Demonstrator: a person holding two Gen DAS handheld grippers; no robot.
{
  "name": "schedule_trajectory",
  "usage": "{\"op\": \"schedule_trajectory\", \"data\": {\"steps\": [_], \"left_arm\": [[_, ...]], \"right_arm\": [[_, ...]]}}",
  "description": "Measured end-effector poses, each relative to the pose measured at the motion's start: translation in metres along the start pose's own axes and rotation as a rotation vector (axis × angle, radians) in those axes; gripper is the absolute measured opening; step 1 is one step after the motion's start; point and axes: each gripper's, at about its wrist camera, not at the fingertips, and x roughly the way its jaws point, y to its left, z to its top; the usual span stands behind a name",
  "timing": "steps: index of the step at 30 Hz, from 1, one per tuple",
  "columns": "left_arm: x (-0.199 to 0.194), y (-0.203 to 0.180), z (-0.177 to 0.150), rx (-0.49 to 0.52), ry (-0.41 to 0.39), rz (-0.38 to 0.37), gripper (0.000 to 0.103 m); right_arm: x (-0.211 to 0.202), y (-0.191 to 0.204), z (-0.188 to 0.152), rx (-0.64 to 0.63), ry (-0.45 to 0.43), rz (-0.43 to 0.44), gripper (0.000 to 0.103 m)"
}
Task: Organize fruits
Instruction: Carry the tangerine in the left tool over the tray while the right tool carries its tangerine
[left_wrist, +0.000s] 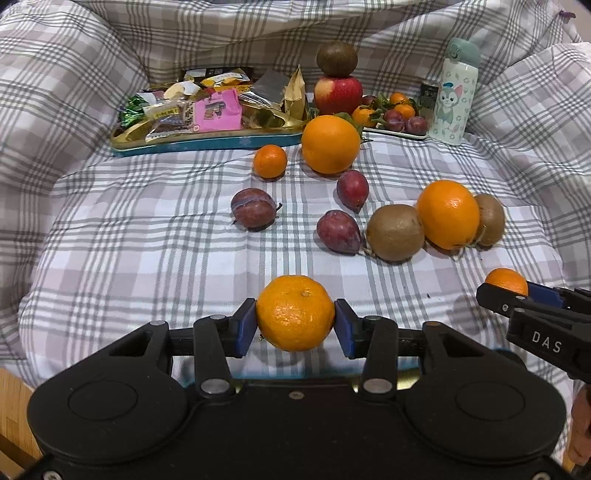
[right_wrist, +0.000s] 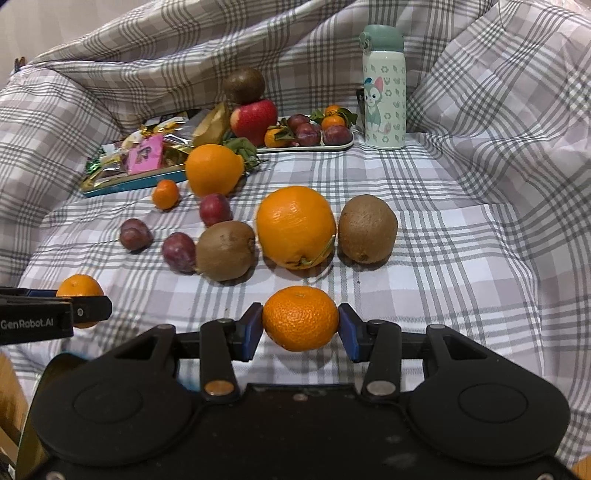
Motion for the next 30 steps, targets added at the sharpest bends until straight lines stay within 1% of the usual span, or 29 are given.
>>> {"op": "schedule_trajectory", "data": {"steps": [5, 12, 17, 23, 30], "left_arm": [[-0.018, 0.002, -0.015, 0.009, -0.005, 0.009, 0.052], [-0.027, 0.004, -0.041, 0.003, 0.030, 0.016, 0.052], [-0.025, 0.004, -0.064, 0.005, 0.073, 0.019, 0.052], [-0.025, 0.004, -0.086, 0.013, 0.102, 0.043, 0.052], [-0.026, 0.004, -0.103, 0.010, 0.130, 0.020, 0.052]], "right_arm": [[-0.021, 0.005, -0.013, -0.014, -0.009, 0.016, 0.046], [-0.039, 0.013, -0.035, -0.023, 0.021, 0.039, 0.046], [-0.046, 0.015, -0.054, -0.033, 0.062, 0.055, 0.046], [-0.045, 0.016, -0.076, -0.049, 0.127, 0.058, 0.046], [-0.044, 0.016, -0.089, -0.060, 0.172, 0.059, 0.046]]}}
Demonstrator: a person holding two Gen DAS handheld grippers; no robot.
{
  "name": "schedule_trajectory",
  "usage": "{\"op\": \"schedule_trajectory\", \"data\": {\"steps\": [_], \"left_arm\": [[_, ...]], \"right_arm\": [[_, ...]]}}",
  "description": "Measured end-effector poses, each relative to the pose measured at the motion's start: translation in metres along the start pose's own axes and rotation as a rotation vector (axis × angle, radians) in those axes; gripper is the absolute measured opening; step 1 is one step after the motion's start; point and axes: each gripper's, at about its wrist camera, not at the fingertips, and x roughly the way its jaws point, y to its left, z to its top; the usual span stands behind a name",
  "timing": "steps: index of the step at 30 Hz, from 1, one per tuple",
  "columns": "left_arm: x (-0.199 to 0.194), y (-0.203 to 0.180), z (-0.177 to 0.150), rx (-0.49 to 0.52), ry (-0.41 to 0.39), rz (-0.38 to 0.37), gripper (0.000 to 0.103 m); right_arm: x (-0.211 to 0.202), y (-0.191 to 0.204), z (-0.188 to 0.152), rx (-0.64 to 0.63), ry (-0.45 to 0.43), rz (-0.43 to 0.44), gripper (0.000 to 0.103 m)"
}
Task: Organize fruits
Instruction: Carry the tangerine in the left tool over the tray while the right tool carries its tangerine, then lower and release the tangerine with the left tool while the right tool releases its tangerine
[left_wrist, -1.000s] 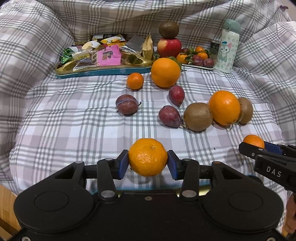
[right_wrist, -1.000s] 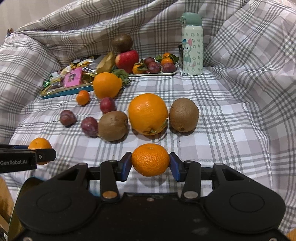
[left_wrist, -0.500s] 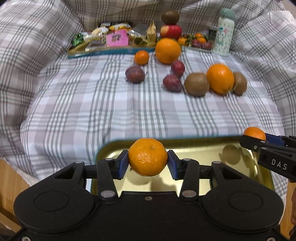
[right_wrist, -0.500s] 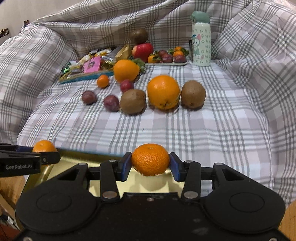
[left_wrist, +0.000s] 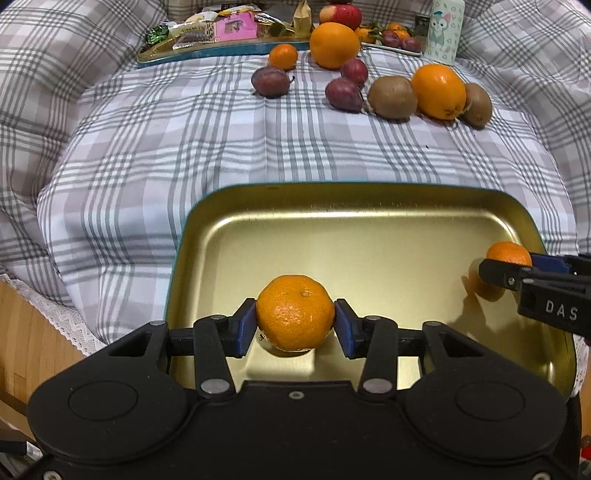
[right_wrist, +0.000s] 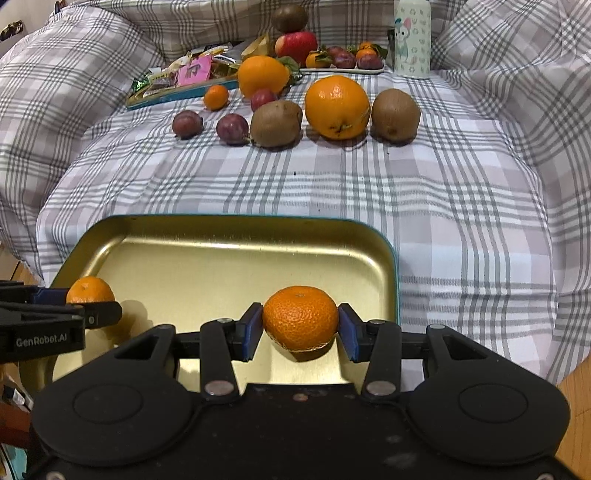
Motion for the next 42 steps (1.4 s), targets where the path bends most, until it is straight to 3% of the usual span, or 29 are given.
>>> {"op": "schedule_trajectory", "data": {"steps": [23, 42], "left_arm": [[0.003, -0.006, -0.008, 0.045, -0.003, -0.004, 0.052], [-0.013, -0.008, -0.009, 0.053, -0.061, 0.003, 0.052]], "right_arm": [[0.006, 0.004, 0.002, -0.002, 0.041, 0.001, 0.047], [0.000, 0.004, 0.003, 0.004, 0.007, -0.007, 0.047]]}}
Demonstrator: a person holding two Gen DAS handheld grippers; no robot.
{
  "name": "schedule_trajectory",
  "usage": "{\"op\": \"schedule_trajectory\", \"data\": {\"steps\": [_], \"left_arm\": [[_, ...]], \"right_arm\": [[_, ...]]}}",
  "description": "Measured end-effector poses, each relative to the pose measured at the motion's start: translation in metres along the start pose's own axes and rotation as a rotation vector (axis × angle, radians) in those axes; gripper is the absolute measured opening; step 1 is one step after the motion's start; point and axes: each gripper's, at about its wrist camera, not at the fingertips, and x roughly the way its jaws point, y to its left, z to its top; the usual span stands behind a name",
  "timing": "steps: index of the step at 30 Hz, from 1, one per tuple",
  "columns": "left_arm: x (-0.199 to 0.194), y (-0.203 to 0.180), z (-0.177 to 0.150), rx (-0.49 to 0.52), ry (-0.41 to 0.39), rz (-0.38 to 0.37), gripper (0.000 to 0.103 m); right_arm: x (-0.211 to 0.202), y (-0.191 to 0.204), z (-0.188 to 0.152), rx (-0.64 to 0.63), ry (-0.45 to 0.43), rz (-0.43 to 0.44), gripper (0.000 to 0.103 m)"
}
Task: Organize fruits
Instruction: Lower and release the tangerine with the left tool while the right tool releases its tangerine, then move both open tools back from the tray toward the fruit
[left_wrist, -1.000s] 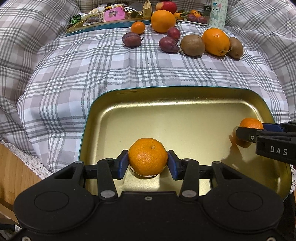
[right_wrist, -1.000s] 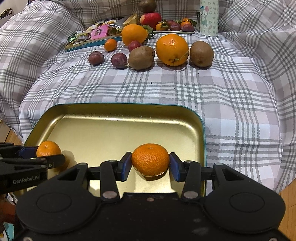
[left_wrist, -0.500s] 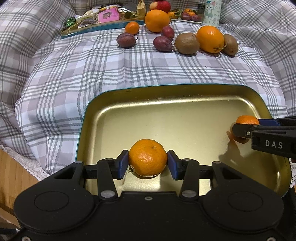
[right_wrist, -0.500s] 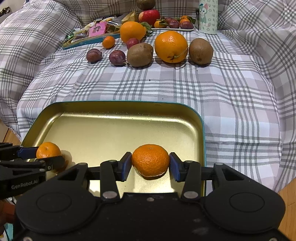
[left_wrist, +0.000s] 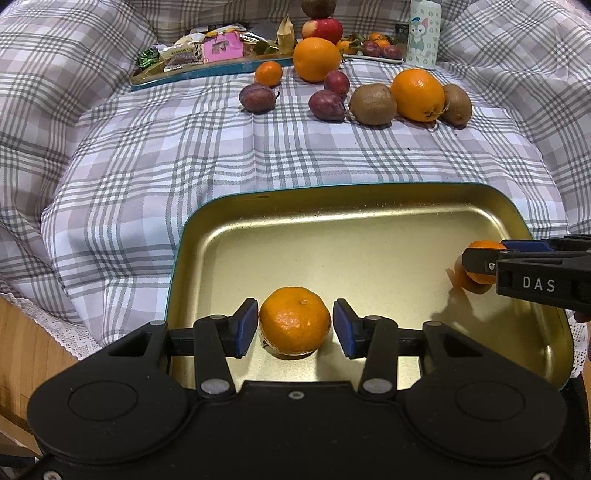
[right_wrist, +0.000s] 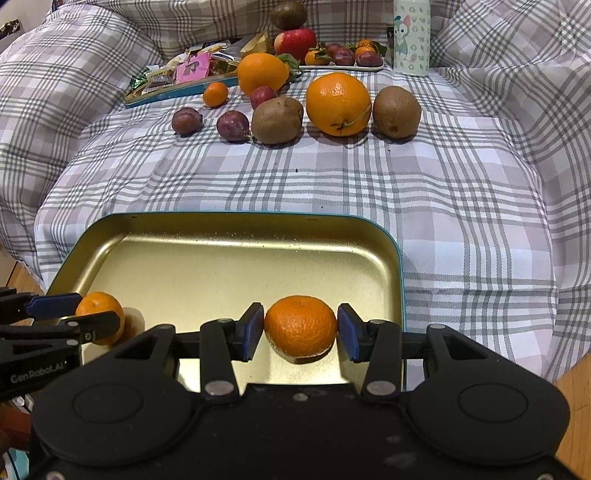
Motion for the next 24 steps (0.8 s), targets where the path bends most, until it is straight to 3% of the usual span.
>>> {"op": "schedule_trajectory", "data": {"steps": [24], "left_arm": [[-0.017, -0.007, 0.019, 0.003, -0.070, -0.026, 0.052]], "right_arm": [[-0.016, -0.002, 0.010, 0.009, -0.084, 0.006, 0.047]]}}
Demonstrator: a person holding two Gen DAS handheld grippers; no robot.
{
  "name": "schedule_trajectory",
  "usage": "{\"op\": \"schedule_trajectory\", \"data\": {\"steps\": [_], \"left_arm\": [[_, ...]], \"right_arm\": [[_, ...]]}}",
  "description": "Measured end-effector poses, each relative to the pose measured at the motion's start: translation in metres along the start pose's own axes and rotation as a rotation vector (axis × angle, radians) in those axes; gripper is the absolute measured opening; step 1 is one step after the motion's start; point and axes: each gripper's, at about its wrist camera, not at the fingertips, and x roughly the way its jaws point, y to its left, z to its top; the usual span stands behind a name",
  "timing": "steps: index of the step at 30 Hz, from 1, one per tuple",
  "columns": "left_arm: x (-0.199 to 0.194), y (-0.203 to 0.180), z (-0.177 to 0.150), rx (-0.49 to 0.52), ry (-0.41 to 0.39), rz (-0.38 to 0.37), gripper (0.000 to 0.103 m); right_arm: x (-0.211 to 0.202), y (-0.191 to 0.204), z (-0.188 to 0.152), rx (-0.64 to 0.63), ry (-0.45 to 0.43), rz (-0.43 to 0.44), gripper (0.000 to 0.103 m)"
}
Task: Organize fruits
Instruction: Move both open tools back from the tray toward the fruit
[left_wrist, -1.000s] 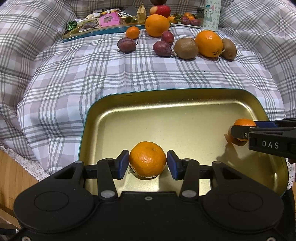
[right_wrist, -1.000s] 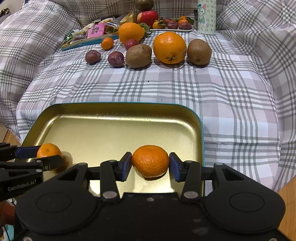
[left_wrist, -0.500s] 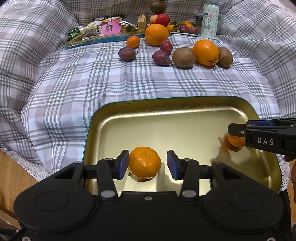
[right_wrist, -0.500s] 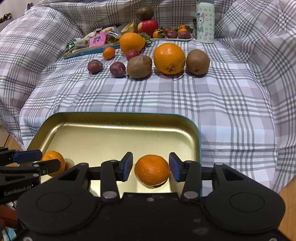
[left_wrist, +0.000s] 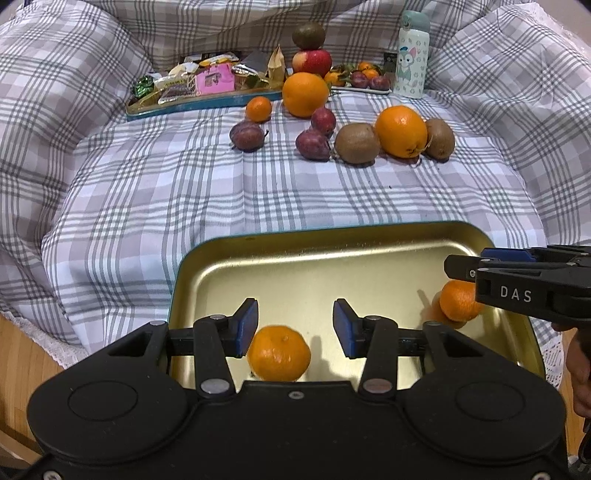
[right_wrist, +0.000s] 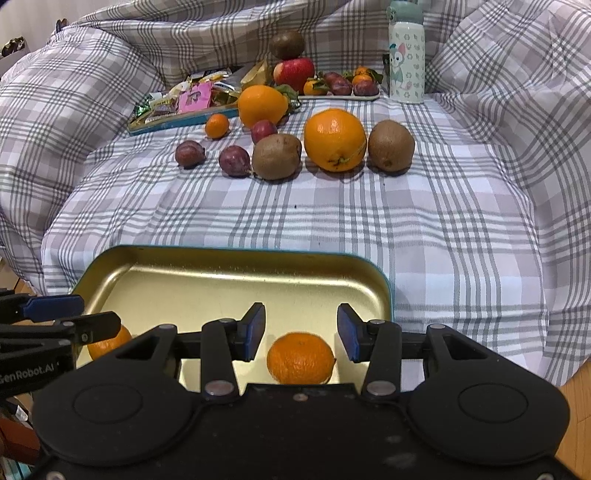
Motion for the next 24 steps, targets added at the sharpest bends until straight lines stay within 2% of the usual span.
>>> {"op": "schedule_trajectory", "data": {"steps": [8, 16, 24], "left_arm": [[0.000, 0.003, 0.015, -0.003, -0.032, -0.005, 0.052], [0.002, 0.006, 0.037, 0.007, -0.080, 0.005, 0.052], [0.016, 0.006, 0.057, 0.025, -0.094, 0.016, 0.052]], "right_arm": [[0.000, 0.001, 0.018, -0.006, -0.033, 0.006, 0.047], [0.009, 0.006, 0.035, -0.020, -0.029, 0.012, 0.047], [0.018, 0.007, 0.049, -0.021, -0.039, 0.023, 0.047]]}}
